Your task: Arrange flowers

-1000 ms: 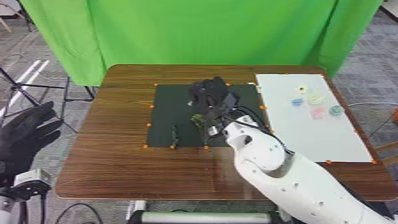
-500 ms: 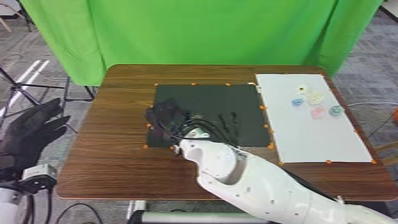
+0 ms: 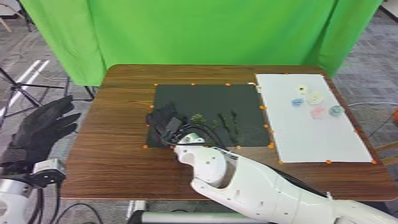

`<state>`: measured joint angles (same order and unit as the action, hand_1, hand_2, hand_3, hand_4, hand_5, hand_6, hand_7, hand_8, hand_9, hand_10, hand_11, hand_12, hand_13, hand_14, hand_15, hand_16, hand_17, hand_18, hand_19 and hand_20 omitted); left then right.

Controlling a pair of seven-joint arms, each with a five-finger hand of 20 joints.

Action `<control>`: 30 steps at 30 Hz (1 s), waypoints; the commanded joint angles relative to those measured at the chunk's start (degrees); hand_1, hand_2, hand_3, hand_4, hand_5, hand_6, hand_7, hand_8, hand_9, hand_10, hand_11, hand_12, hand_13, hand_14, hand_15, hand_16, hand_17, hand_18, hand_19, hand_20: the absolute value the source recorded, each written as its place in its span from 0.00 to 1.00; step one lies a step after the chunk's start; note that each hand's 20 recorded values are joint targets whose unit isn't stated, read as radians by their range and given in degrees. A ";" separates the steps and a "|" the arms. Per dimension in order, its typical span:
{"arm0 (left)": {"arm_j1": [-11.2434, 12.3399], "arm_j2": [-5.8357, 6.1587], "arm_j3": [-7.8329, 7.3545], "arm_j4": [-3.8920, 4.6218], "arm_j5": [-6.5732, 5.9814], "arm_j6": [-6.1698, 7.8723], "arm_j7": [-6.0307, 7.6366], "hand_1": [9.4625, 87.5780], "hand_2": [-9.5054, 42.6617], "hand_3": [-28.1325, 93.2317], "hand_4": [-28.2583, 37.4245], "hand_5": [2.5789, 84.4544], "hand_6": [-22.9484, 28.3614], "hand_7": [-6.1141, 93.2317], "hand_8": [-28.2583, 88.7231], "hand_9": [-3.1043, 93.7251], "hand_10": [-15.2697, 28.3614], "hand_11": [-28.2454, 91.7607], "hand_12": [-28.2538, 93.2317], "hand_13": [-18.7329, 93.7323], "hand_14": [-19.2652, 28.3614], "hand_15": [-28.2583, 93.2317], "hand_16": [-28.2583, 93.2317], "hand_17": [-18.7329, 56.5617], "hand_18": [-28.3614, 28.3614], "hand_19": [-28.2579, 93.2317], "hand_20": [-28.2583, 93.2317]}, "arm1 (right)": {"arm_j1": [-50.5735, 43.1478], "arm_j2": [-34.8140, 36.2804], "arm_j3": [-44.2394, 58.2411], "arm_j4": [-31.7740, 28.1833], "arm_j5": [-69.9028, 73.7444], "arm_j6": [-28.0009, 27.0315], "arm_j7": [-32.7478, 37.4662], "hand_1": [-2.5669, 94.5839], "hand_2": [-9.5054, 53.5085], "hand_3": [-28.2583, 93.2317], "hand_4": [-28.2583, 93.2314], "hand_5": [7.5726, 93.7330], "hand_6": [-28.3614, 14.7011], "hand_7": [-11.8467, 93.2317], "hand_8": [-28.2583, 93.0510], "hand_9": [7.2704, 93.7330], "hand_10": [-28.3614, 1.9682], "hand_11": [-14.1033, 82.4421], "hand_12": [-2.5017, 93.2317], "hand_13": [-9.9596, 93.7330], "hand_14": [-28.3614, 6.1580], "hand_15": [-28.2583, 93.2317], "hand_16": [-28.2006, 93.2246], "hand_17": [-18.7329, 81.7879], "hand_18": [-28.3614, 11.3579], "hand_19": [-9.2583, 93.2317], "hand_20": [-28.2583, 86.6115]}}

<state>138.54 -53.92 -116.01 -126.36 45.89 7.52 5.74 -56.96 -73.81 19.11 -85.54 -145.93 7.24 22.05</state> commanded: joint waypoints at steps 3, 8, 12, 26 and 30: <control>0.79 -0.55 -0.20 -0.08 -0.17 -0.48 -0.18 0.23 0.14 0.82 0.04 0.31 0.48 0.30 0.14 0.27 0.59 0.42 0.37 0.35 0.68 0.48 0.25 0.14 0.84 0.58 0.31 | -0.34 0.10 2.00 -2.96 -0.98 -4.35 -0.74 0.42 0.00 0.86 0.00 0.59 0.71 0.62 0.27 0.74 0.69 0.56 0.47 0.72 0.65 0.83 0.50 0.43 0.21 0.90 0.76; 0.43 -0.46 0.04 0.13 -0.16 -0.77 -0.41 0.23 0.14 0.82 0.04 0.31 0.48 0.30 0.14 0.27 0.59 0.42 0.37 0.35 0.68 0.48 0.25 0.14 0.84 0.58 0.31 | -0.41 0.05 2.29 -2.37 -1.17 -6.03 -0.40 0.36 0.00 0.90 0.00 0.57 0.71 0.55 0.19 0.69 0.65 0.63 0.37 0.70 0.64 0.84 0.50 0.42 0.21 0.89 0.76; 0.74 -0.74 0.02 0.05 -0.15 -0.63 -0.22 0.23 0.14 0.82 0.04 0.31 0.48 0.30 0.14 0.27 0.59 0.42 0.37 0.35 0.68 0.48 0.25 0.14 0.84 0.58 0.31 | -0.51 0.23 2.48 -2.52 -1.19 -7.07 -0.37 0.35 0.00 0.91 0.00 0.57 0.71 0.55 0.16 0.68 0.64 0.63 0.37 0.69 0.64 0.85 0.50 0.42 0.21 0.89 0.77; 4.48 -4.22 -1.15 -1.59 -0.06 0.51 2.68 0.23 0.14 0.82 0.04 0.31 0.48 0.30 0.14 0.27 0.59 0.42 0.37 0.35 0.68 0.48 0.25 0.14 0.84 0.58 0.31 | -5.70 12.17 17.52 -13.14 5.17 -6.88 2.27 0.31 0.00 0.94 0.00 0.47 0.64 0.53 0.08 0.54 0.57 0.63 0.36 0.61 0.57 0.85 0.48 0.39 0.21 0.88 0.76; 5.56 -5.06 -1.62 -2.06 -0.07 0.89 3.10 0.23 0.14 0.82 0.04 0.31 0.48 0.30 0.14 0.27 0.59 0.42 0.37 0.35 0.69 0.48 0.25 0.14 0.84 0.58 0.31 | -9.31 19.79 24.99 -13.82 7.06 -5.16 6.74 0.31 0.00 0.95 0.00 0.42 0.61 0.51 0.09 0.46 0.53 0.62 0.35 0.57 0.55 0.83 0.46 0.37 0.22 0.88 0.76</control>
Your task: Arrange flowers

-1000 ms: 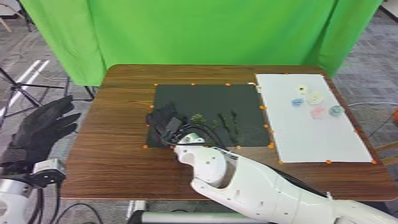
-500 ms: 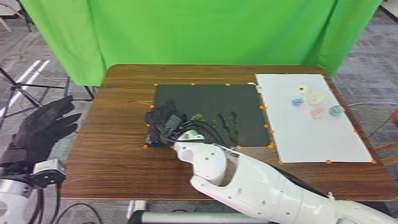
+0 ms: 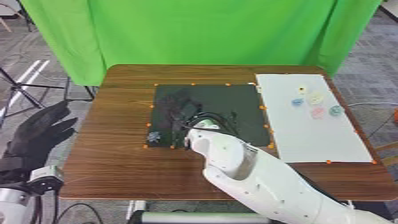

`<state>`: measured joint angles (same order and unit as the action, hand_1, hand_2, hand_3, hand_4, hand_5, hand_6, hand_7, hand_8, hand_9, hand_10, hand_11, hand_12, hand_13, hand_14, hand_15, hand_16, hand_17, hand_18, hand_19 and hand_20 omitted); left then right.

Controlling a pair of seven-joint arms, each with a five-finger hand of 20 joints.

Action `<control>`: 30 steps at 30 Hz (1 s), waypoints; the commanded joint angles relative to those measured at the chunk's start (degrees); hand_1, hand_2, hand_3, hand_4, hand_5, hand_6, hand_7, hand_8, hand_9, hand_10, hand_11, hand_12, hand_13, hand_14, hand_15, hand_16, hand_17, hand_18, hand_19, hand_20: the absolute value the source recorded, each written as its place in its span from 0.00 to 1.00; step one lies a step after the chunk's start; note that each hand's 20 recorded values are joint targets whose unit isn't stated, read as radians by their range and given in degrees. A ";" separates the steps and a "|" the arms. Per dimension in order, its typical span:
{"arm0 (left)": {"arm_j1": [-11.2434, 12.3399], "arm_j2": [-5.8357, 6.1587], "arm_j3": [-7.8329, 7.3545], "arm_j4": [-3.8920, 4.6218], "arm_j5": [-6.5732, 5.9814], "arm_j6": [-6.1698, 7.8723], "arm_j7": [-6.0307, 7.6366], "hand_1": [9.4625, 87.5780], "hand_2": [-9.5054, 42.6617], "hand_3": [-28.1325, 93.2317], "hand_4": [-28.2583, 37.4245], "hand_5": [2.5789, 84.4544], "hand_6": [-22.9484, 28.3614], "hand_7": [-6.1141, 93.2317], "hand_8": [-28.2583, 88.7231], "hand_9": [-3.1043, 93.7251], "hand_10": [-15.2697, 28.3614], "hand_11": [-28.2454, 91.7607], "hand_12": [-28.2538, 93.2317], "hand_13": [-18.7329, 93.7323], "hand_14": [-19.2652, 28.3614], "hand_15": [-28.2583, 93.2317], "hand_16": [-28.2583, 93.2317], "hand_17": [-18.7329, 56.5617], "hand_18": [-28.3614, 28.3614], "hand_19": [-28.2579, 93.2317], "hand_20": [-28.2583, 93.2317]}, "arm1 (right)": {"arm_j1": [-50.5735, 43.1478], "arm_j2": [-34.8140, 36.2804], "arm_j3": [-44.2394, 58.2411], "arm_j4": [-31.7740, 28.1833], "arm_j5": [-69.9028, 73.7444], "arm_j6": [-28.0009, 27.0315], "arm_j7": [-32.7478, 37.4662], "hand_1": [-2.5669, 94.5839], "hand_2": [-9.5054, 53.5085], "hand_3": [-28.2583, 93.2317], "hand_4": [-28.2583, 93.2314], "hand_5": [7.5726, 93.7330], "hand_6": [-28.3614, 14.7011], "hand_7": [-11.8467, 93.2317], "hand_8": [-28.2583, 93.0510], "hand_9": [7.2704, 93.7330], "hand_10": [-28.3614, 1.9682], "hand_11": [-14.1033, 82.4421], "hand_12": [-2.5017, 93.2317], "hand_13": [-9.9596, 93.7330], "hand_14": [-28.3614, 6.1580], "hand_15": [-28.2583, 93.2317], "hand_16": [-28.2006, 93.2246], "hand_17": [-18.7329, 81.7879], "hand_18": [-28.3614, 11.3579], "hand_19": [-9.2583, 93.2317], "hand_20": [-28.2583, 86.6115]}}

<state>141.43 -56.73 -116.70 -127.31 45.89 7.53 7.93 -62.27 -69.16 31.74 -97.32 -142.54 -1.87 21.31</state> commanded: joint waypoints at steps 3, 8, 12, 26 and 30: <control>2.94 -2.71 -1.05 -1.17 0.06 0.65 1.11 0.23 0.14 0.82 0.04 0.31 0.48 0.30 0.14 0.27 0.59 0.42 0.37 0.35 0.69 0.48 0.25 0.14 0.84 0.58 0.31 | -6.33 20.17 17.02 -0.08 3.94 3.16 11.93 0.30 0.00 0.95 0.00 0.34 0.56 0.49 0.10 0.37 0.47 0.55 0.32 0.49 0.51 0.78 0.40 0.34 0.23 0.83 0.74; 3.01 -3.02 -0.61 -1.13 0.08 0.74 1.25 0.23 0.14 0.82 0.04 0.31 0.48 0.30 0.14 0.27 0.59 0.42 0.37 0.35 0.68 0.48 0.25 0.14 0.84 0.58 0.31 | -10.85 25.34 24.86 2.32 6.06 -2.04 20.76 0.30 0.01 0.96 0.00 0.22 0.53 0.44 0.12 0.24 0.41 0.40 0.31 0.36 0.47 0.59 0.37 0.28 0.23 0.70 0.62; 3.31 -2.90 -0.38 -1.12 -0.18 0.84 1.49 0.23 0.14 0.82 0.04 0.31 0.48 0.30 0.14 0.27 0.59 0.42 0.37 0.35 0.68 0.48 0.25 0.14 0.84 0.58 0.31 | -14.36 26.17 31.77 1.27 13.64 -7.33 27.72 0.30 0.02 0.95 0.01 0.18 0.49 0.37 0.15 0.17 0.35 0.31 0.32 0.30 0.38 0.47 0.41 0.24 0.21 0.64 0.55; 2.54 -2.71 -0.35 -0.77 0.09 0.04 0.83 0.23 0.14 0.82 0.04 0.31 0.48 0.30 0.14 0.27 0.59 0.42 0.37 0.35 0.68 0.48 0.25 0.14 0.84 0.58 0.31 | -21.04 26.86 36.57 1.59 11.34 -3.74 21.11 0.32 0.00 0.95 0.00 0.23 0.46 0.39 0.14 0.30 0.40 0.40 0.29 0.50 0.52 0.55 0.38 0.30 0.23 0.74 0.55; 2.34 -2.69 -0.24 -0.72 0.15 -0.09 0.48 0.23 0.14 0.82 0.04 0.31 0.48 0.30 0.14 0.27 0.59 0.42 0.37 0.35 0.68 0.48 0.25 0.14 0.84 0.58 0.31 | -20.10 26.54 35.13 2.55 11.17 -3.90 21.30 0.32 0.00 0.95 0.00 0.26 0.49 0.41 0.13 0.36 0.46 0.44 0.28 0.55 0.58 0.60 0.38 0.32 0.23 0.78 0.58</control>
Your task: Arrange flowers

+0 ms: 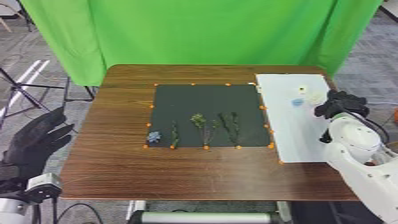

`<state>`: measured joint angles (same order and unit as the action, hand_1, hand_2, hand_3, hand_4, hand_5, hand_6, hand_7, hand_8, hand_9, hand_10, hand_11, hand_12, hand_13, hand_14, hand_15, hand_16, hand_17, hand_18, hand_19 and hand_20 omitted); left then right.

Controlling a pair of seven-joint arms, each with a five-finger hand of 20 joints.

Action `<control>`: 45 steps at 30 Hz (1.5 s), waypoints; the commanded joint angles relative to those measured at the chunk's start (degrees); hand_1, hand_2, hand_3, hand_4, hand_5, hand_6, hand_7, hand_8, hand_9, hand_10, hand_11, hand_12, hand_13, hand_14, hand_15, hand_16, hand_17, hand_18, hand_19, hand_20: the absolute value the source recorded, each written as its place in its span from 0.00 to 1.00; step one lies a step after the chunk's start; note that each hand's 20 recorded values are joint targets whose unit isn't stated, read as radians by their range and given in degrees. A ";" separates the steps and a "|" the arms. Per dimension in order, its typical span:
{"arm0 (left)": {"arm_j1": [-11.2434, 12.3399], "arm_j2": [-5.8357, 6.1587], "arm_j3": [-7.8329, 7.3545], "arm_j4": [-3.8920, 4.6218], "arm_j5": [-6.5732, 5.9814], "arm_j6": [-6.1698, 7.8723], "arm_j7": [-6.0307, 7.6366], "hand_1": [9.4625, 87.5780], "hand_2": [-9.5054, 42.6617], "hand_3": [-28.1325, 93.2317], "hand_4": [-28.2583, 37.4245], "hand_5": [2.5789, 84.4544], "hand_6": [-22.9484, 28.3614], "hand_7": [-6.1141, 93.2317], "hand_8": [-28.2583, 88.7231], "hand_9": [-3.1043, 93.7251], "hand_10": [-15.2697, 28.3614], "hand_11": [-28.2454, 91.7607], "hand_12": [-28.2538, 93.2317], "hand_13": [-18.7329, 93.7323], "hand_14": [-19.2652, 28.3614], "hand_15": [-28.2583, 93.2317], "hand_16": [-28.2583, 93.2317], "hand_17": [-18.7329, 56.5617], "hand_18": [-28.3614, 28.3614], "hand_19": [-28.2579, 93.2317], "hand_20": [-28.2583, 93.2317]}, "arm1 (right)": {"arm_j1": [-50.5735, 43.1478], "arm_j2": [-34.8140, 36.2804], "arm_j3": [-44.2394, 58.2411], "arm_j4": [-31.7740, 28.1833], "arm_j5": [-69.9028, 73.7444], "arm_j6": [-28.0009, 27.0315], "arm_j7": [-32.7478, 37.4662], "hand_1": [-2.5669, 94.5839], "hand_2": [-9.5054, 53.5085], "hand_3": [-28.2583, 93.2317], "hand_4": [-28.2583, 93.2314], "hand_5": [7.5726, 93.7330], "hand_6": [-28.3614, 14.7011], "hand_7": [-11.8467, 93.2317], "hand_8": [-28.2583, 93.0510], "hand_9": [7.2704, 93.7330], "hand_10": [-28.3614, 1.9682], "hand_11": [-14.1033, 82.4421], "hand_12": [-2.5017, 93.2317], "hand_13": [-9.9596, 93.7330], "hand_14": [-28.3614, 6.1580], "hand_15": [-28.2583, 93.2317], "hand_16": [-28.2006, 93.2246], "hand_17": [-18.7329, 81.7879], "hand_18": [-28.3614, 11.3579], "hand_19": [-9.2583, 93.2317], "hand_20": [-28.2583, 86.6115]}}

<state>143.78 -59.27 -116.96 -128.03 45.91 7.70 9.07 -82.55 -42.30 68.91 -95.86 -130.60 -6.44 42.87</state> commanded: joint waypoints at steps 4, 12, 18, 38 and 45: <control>0.06 -0.29 0.00 -0.03 0.19 -0.32 -0.55 0.23 0.14 0.82 0.04 0.31 0.48 0.30 0.14 0.27 0.59 0.42 0.37 0.35 0.69 0.48 0.25 0.14 0.84 0.58 0.31 | 1.14 -0.56 -3.16 2.89 0.41 0.15 -0.22 0.33 0.00 0.95 0.00 0.30 0.50 0.42 0.12 0.39 0.47 0.46 0.28 0.58 0.59 0.61 0.38 0.34 0.23 0.79 0.59; 0.38 -0.37 0.11 -0.15 0.03 0.28 -0.26 0.23 0.14 0.82 0.04 0.32 0.48 0.30 0.14 0.27 0.59 0.42 0.37 0.35 0.69 0.48 0.25 0.14 0.84 0.58 0.31 | 0.85 -0.34 -5.55 5.28 -2.39 12.05 -3.95 0.41 0.00 0.94 0.00 0.44 0.61 0.50 0.08 0.55 0.59 0.50 0.27 0.70 0.69 0.61 0.42 0.40 0.23 0.84 0.62; 0.77 -0.17 -0.28 -0.37 -0.16 0.59 -0.03 0.23 0.14 0.82 0.04 0.32 0.48 0.30 0.14 0.27 0.59 0.42 0.37 0.35 0.69 0.48 0.25 0.14 0.84 0.58 0.31 | 0.96 0.10 -7.32 5.61 -5.46 21.07 -8.49 0.53 0.05 0.87 0.00 0.64 0.71 0.61 0.24 0.87 0.73 0.33 0.51 0.85 0.71 0.64 0.47 0.50 0.23 0.90 0.66; -1.14 0.47 0.64 0.05 -0.02 0.77 -1.42 0.23 0.14 0.82 0.04 0.31 0.48 0.30 0.14 0.27 0.59 0.42 0.37 0.35 0.69 0.48 0.25 0.14 0.84 0.58 0.31 | 26.28 -20.65 -34.32 1.81 -6.91 21.98 -27.03 0.53 0.00 0.93 0.01 0.75 0.69 0.57 0.22 0.94 0.75 0.33 0.55 0.88 0.72 0.70 0.47 0.52 0.22 0.92 0.68; -1.87 1.50 0.82 0.05 0.03 1.30 -1.34 0.23 0.15 0.82 0.04 0.30 0.48 0.31 0.13 0.26 0.59 0.42 0.37 0.35 0.68 0.48 0.25 0.14 0.84 0.58 0.31 | 31.19 -25.40 -43.74 7.59 -10.04 18.94 -28.45 0.53 0.00 0.92 0.00 0.75 0.70 0.57 0.22 0.94 0.75 0.33 0.56 0.88 0.72 0.71 0.47 0.52 0.23 0.92 0.69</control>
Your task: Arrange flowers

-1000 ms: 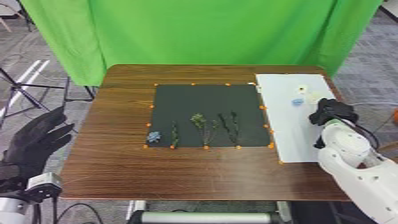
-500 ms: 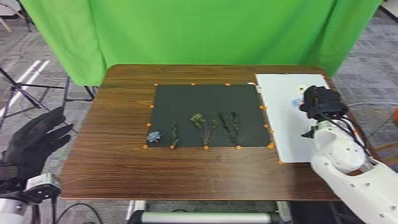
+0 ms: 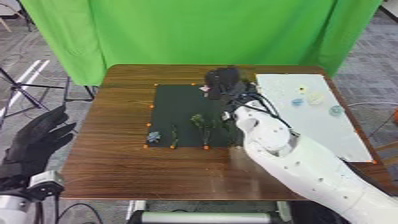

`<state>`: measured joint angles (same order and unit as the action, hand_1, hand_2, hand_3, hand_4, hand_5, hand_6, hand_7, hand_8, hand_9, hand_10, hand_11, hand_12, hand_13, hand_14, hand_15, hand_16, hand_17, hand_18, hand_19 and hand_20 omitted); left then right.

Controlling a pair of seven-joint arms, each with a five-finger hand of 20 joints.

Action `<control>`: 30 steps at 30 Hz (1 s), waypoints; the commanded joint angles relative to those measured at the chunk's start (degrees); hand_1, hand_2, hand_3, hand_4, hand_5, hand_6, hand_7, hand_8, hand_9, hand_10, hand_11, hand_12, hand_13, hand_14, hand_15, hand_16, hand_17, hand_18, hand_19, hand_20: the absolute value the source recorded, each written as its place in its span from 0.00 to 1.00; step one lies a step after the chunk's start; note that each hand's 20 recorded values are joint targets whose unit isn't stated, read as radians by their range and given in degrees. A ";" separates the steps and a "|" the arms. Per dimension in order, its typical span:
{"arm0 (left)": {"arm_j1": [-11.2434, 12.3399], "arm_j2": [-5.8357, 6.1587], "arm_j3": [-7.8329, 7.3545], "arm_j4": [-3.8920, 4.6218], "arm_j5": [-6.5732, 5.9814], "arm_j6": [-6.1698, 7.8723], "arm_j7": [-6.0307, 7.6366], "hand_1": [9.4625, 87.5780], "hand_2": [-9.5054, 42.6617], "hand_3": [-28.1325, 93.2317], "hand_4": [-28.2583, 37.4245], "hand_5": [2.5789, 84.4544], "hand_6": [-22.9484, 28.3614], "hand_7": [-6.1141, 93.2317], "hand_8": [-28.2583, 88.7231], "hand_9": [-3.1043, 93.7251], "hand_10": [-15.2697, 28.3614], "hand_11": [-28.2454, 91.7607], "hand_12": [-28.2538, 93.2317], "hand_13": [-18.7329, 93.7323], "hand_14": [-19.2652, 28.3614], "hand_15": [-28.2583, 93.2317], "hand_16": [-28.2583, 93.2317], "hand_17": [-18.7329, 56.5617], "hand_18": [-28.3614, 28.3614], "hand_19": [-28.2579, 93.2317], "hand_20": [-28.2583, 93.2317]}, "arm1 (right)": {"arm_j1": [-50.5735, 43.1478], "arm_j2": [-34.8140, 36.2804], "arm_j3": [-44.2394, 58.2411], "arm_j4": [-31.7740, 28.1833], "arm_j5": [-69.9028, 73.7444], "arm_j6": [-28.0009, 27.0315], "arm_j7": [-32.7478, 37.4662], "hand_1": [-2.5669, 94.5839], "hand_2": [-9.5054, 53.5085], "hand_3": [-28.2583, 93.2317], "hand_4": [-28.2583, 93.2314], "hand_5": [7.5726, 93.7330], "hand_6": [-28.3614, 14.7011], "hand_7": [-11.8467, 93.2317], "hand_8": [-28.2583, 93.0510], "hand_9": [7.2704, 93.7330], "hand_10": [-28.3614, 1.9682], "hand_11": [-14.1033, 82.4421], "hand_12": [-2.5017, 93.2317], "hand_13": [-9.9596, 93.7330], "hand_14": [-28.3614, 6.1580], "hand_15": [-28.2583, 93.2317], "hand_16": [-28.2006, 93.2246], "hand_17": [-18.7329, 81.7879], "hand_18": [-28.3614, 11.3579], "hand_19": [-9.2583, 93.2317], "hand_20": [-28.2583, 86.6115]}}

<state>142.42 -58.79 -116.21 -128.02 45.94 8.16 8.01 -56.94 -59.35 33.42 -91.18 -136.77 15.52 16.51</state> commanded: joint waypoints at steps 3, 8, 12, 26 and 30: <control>-0.01 0.82 0.06 -0.12 -0.09 1.15 0.09 0.23 0.15 0.82 0.04 0.30 0.48 0.31 0.13 0.26 0.58 0.42 0.37 0.35 0.68 0.48 0.25 0.13 0.84 0.58 0.31 | 7.65 -9.07 -12.12 5.63 -5.13 -4.25 -0.94 0.53 0.00 0.92 0.00 0.75 0.70 0.57 0.21 0.94 0.75 0.33 0.56 0.88 0.72 0.71 0.47 0.52 0.23 0.92 0.69; 0.01 0.95 0.35 -0.10 -0.06 0.96 0.02 0.23 0.15 0.82 0.04 0.30 0.48 0.31 0.13 0.26 0.58 0.42 0.37 0.35 0.68 0.48 0.25 0.13 0.84 0.58 0.31 | 8.31 -9.60 -13.80 7.86 -6.87 -5.64 -0.05 0.54 0.00 0.91 0.00 0.75 0.70 0.57 0.21 0.94 0.77 0.33 0.56 0.88 0.73 0.71 0.47 0.52 0.23 0.92 0.69; 0.01 1.42 0.52 -0.04 -0.24 1.08 0.11 0.23 0.15 0.82 0.03 0.30 0.48 0.31 0.13 0.26 0.58 0.42 0.37 0.35 0.68 0.48 0.25 0.13 0.84 0.58 0.31 | 9.09 -10.69 -14.65 10.13 -8.74 -5.87 0.28 0.54 0.00 0.91 0.00 0.75 0.70 0.57 0.21 0.93 0.77 0.32 0.56 0.87 0.73 0.71 0.47 0.52 0.23 0.92 0.69; -0.39 1.82 0.70 0.21 -0.38 0.80 -0.19 0.23 0.15 0.82 0.03 0.30 0.48 0.31 0.13 0.26 0.58 0.42 0.37 0.35 0.68 0.48 0.25 0.13 0.84 0.58 0.31 | 9.99 -11.15 -15.87 12.52 -10.65 -9.72 2.26 0.54 0.00 0.90 0.00 0.73 0.72 0.57 0.20 0.93 0.77 0.31 0.55 0.86 0.73 0.71 0.48 0.50 0.24 0.91 0.69; -0.13 2.00 0.64 0.18 -0.55 1.07 -0.19 0.23 0.15 0.82 0.03 0.30 0.48 0.31 0.13 0.26 0.58 0.42 0.37 0.35 0.69 0.48 0.25 0.13 0.84 0.58 0.31 | 9.74 -11.04 -15.12 12.30 -11.08 -10.68 1.93 0.53 0.00 0.90 0.00 0.72 0.73 0.57 0.21 0.92 0.77 0.30 0.54 0.84 0.73 0.71 0.49 0.49 0.24 0.90 0.69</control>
<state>141.69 -57.13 -115.40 -127.85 45.87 8.65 7.99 -47.39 -70.25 17.16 -78.71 -146.37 6.40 18.59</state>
